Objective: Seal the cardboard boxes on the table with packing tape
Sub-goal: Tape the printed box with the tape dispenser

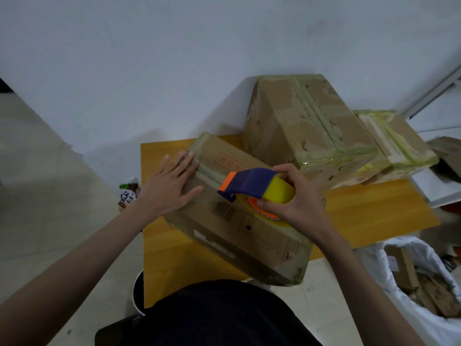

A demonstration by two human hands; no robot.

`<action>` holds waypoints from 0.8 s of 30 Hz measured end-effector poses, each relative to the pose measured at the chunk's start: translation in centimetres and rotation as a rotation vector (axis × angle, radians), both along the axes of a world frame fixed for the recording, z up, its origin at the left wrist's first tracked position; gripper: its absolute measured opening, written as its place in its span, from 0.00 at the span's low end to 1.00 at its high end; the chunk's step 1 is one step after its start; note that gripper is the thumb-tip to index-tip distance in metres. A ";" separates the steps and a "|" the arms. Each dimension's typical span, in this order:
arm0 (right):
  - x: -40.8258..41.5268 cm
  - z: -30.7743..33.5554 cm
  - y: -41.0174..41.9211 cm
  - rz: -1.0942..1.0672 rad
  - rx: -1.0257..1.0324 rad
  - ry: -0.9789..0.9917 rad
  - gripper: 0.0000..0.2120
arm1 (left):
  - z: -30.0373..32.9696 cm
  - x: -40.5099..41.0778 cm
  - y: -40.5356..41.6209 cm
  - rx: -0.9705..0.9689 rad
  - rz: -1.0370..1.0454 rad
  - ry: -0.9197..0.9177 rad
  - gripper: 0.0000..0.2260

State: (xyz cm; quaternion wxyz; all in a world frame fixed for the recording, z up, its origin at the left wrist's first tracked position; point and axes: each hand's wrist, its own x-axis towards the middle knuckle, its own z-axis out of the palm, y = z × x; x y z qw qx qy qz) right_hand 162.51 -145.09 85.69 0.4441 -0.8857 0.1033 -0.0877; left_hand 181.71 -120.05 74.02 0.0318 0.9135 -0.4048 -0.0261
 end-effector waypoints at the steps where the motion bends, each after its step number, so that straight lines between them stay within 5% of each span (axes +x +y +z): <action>1: 0.1 -0.1 0.1 -0.001 -0.003 0.003 0.26 | 0.0 -0.2 -0.2 -0.008 -0.003 0.007 0.38; 12: 0.4 0.0 0.7 -0.004 -0.090 0.025 0.25 | 0.3 -3.3 -3.5 -0.054 -0.058 0.181 0.44; 24: 0.7 -1.3 1.0 -0.056 -0.085 0.040 0.26 | -0.5 -2.7 -2.5 -0.135 -0.029 0.136 0.35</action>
